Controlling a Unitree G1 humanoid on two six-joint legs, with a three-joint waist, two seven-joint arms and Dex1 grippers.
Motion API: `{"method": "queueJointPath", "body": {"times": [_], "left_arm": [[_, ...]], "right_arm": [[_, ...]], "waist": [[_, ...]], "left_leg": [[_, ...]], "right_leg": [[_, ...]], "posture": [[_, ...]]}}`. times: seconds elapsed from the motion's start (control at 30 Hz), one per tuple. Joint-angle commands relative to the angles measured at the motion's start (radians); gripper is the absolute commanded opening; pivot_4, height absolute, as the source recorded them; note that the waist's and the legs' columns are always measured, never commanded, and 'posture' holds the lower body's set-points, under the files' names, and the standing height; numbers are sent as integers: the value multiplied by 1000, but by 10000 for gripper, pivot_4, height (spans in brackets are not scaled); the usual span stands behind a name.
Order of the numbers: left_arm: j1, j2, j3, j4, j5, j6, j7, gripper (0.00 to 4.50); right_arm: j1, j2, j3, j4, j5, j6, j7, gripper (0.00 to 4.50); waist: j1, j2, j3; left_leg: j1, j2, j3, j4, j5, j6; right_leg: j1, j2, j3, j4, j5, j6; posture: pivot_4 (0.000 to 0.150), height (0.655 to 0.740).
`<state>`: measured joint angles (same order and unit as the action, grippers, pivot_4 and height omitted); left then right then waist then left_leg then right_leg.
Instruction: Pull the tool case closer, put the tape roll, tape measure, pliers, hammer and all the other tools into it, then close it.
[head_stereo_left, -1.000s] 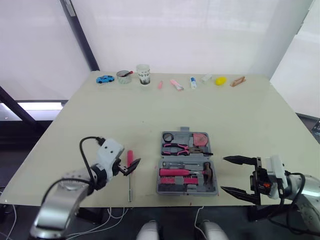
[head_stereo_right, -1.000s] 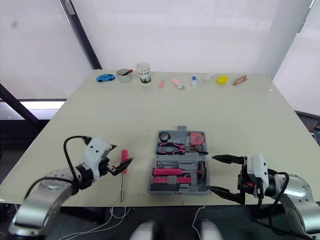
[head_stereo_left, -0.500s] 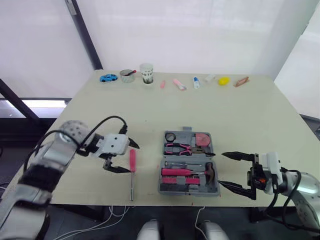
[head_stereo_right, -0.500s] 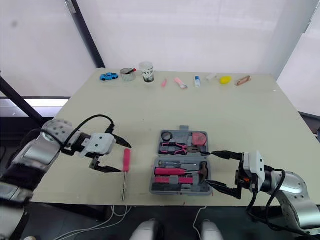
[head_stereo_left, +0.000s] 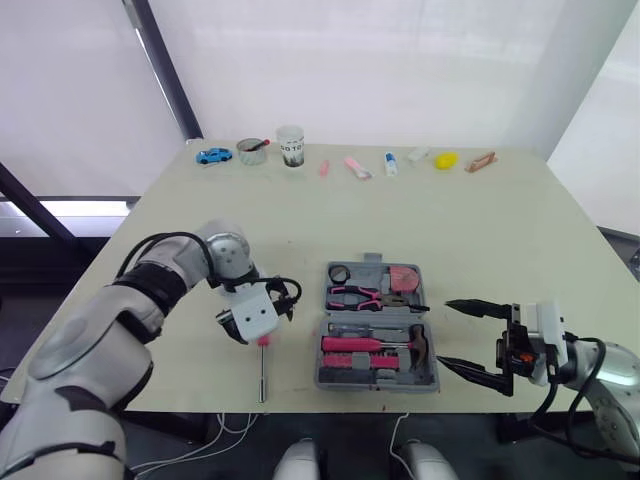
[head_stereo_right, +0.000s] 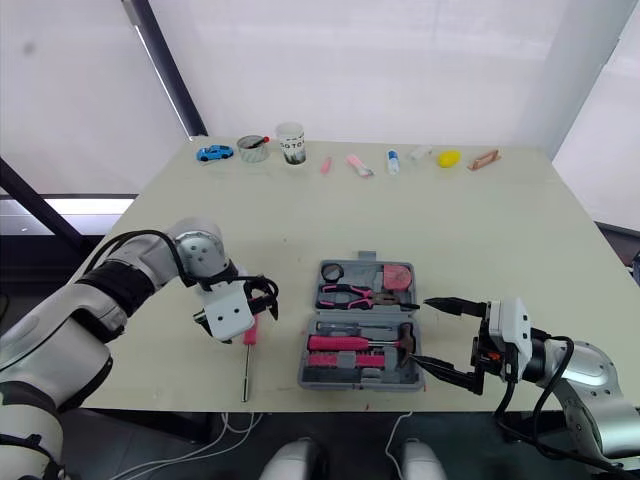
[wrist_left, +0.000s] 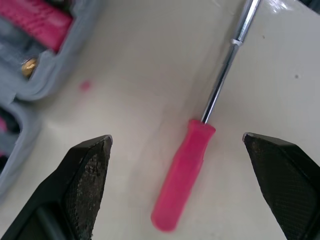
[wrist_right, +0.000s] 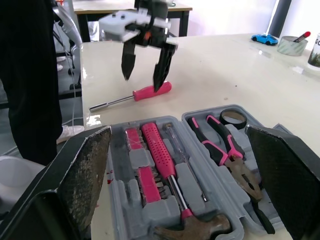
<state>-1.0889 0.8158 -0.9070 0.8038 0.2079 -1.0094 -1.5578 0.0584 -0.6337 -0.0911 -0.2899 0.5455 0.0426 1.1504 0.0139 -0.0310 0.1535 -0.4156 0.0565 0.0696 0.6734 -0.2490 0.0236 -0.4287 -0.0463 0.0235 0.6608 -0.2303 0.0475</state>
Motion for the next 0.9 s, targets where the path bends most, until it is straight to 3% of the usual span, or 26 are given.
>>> {"method": "queueJointPath", "body": {"times": [0.03,0.53,0.83,0.9], "left_arm": [[-46,-28,4,97,85,-95,-24,44642],[-88,-139,10,295,363,-235,215,44642],[-112,-183,12,343,477,-210,343,44642],[-111,-189,10,352,488,-213,355,39516]], "right_arm": [[4,-13,-15,-45,16,7,-2,45000],[24,-72,-16,-23,-1,1,66,45000],[15,-90,-30,-1,12,6,86,45000],[17,-86,-28,2,7,1,84,45000]], "waist": [[0,0,0],[0,-1,0],[1,-1,0],[2,-1,0]], "left_leg": [[0,0,0,0,0,0],[0,0,0,1,0,0],[0,0,0,1,0,0],[0,0,0,1,0,0]], "right_leg": [[0,0,0,0,0,0],[0,0,0,0,0,0],[0,0,0,0,0,0],[1,0,-1,1,0,0]], "posture": [[1500,7400],[1500,7400],[1500,7400],[1500,7400]]}}
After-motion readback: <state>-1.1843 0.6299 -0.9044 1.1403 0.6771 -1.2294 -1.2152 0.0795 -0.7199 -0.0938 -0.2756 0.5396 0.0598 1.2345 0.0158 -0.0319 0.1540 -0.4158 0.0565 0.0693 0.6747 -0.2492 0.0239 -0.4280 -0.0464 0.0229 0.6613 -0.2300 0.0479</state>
